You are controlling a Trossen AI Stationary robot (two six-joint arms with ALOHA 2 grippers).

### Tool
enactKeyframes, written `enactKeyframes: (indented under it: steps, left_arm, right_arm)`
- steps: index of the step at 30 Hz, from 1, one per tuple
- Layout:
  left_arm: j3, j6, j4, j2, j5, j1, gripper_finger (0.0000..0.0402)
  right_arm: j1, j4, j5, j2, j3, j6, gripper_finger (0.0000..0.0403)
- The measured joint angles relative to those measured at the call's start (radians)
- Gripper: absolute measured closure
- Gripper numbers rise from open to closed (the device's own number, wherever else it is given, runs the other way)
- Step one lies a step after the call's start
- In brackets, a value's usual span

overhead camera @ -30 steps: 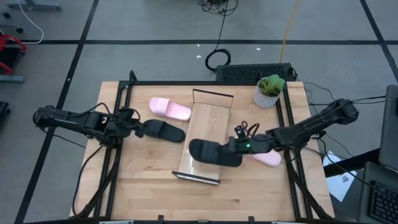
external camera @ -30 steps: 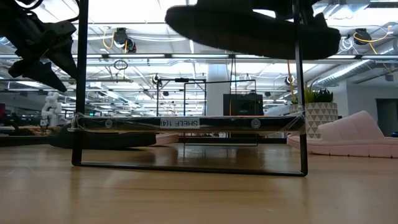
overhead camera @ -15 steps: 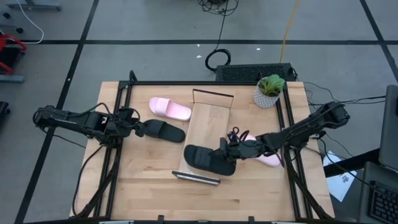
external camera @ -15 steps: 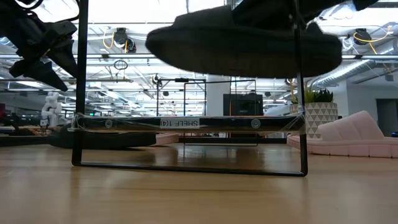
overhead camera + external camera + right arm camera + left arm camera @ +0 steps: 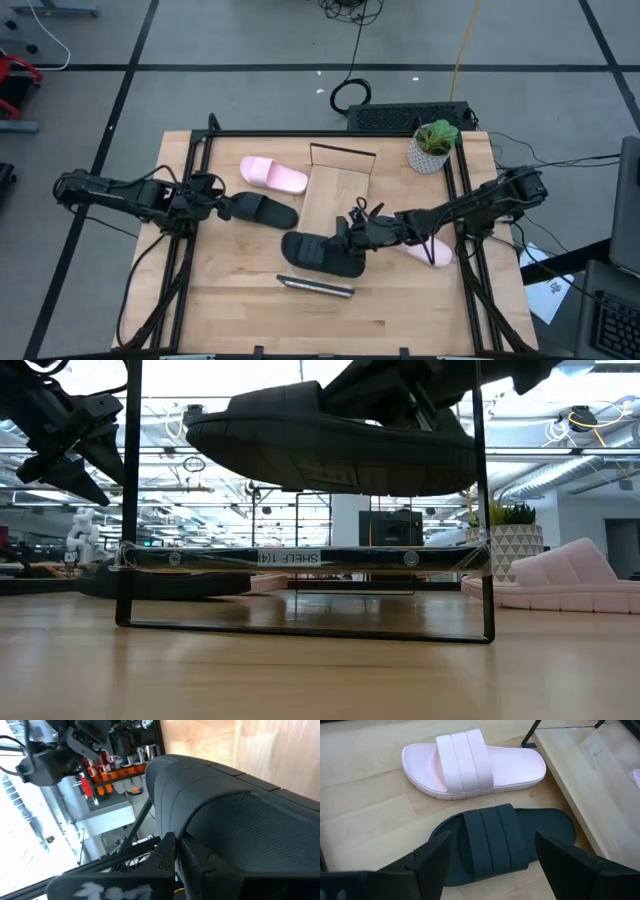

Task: Pick and place slides into the shelf
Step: Put the right black slide on the shelf

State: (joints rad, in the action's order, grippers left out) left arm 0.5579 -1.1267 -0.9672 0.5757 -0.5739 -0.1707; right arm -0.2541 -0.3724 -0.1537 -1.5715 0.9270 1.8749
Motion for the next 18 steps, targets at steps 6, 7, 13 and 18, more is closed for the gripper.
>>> enactKeyframes:
  steps: [6, 7, 13, 18]
  left_arm:
    - [0.0, -0.009, 0.0, 0.0, 0.0, 0.0, 0.0119]
    - [0.0, -0.009, 0.0, 0.0, 0.0, 0.0, 0.0119]
    - [0.0, -0.009, 0.0, 0.0, -0.001, 0.0, 0.0119]
    - [0.0, -0.009, 0.0, 0.0, -0.003, 0.0, 0.0119]
  right_arm:
    - [-0.016, 0.07, 0.005, 0.0, 0.015, 0.052, 0.0403]
    - [-0.021, 0.069, -0.001, 0.0, 0.015, 0.061, 0.0403]
    - [-0.049, 0.072, -0.031, -0.005, 0.015, 0.131, 0.0403]
    - [-0.053, 0.064, -0.029, -0.034, 0.016, 0.158, 0.0403]
